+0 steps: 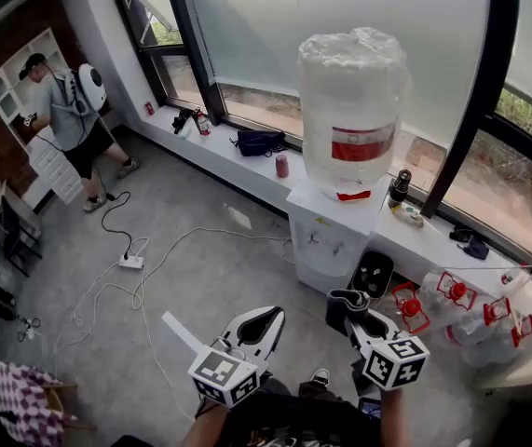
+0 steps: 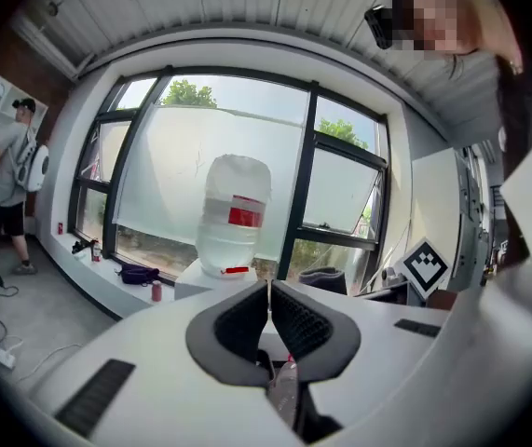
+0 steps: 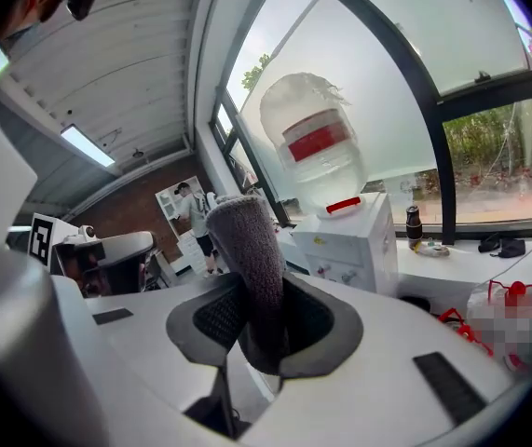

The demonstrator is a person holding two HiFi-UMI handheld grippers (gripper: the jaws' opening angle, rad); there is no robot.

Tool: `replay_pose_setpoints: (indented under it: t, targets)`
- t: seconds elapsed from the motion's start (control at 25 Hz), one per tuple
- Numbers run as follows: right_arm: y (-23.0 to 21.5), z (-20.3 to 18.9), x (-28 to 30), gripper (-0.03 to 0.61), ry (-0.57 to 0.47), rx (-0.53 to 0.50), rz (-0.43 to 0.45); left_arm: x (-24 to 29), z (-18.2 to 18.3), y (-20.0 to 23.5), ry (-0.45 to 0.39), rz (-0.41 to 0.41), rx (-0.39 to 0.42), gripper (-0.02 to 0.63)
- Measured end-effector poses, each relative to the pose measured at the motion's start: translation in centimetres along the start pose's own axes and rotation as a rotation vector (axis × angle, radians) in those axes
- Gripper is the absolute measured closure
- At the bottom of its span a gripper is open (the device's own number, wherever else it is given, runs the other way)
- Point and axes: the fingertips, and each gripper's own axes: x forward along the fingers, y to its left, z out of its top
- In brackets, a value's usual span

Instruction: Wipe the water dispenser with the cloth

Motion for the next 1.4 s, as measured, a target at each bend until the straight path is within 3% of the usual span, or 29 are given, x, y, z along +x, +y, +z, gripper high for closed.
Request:
replay_pose_setpoints:
  t: [0.24, 0.44, 1.2, 1.4]
  targets:
    - [-1.3, 0.5, 3.2, 0.474, 0.012, -0.005, 0.041, 0.4, -1.1, 1.4, 0.049, 0.056, 0.032, 0.592]
    - [-2.5, 1.5, 6.6, 0.474, 0.011, -0.012, 0.023, 0.9, -0.9, 3.4, 0.065, 0.06, 0.06, 0.592]
    - [-4.3, 5.6, 29.9, 0.474, -0.007, -0.035, -0.185, 4.7, 2.2, 16.7, 0.073, -0.138, 0.185, 0.592]
    - [-5.2, 5.4, 36.2, 0.474, 0.01, -0.057, -0.239, 5.0, 1.7, 20.1, 0.09, -0.177, 0.175, 0.592]
